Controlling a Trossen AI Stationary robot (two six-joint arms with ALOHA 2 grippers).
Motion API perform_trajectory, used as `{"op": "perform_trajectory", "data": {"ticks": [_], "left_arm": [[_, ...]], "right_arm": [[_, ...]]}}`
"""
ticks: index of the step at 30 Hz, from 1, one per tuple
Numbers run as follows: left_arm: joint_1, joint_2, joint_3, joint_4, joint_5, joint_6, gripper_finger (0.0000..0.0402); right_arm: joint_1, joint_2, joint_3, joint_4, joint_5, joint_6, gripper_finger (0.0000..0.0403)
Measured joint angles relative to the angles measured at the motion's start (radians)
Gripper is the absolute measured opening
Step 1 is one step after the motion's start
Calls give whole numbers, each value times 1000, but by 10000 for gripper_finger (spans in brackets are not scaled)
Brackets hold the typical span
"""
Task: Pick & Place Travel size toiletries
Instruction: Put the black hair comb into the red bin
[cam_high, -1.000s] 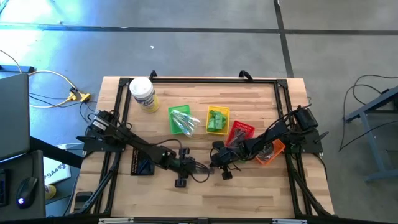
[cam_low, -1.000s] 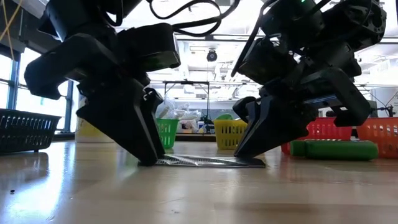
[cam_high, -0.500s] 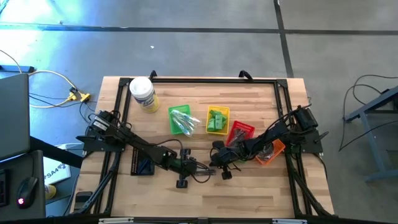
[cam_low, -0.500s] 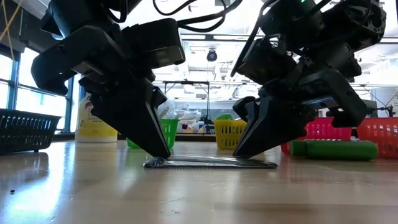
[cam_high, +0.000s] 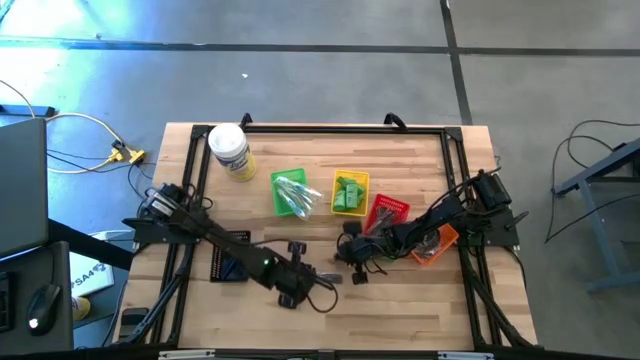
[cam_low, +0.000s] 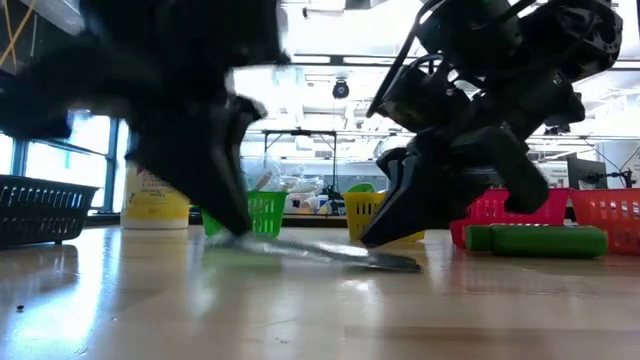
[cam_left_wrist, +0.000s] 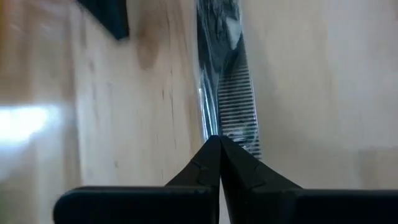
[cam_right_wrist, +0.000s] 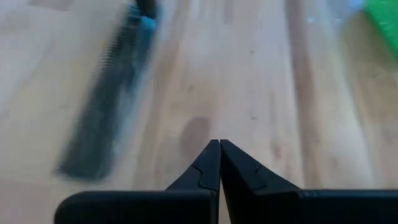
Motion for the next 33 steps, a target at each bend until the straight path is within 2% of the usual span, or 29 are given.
{"op": "perform_trajectory", "data": {"ticks": [7,13,18,21,25,29,33], "left_arm": [[-27,-3,74,-110,-104,0,0],[-26,-4,102,-200,-135,-7,0],[-26,-5,105,-210,-136,-8,0],[-26,-6,105,-222,-136,-8,0],[-26,-7,105,-221,-136,-8,0],[-25,-7,105,-221,-136,-8,0],[-25,-7,105,-221,-121,-8,0]], "right_arm": [[0,-1,0,2,46,2,2],[5,-45,0,0,44,15,2],[10,-92,1,5,-62,17,3],[1,-119,1,28,-172,17,15],[-12,-134,1,67,-250,19,71],[-6,-134,1,109,-314,20,166],[15,-116,15,81,-205,29,275]]}}
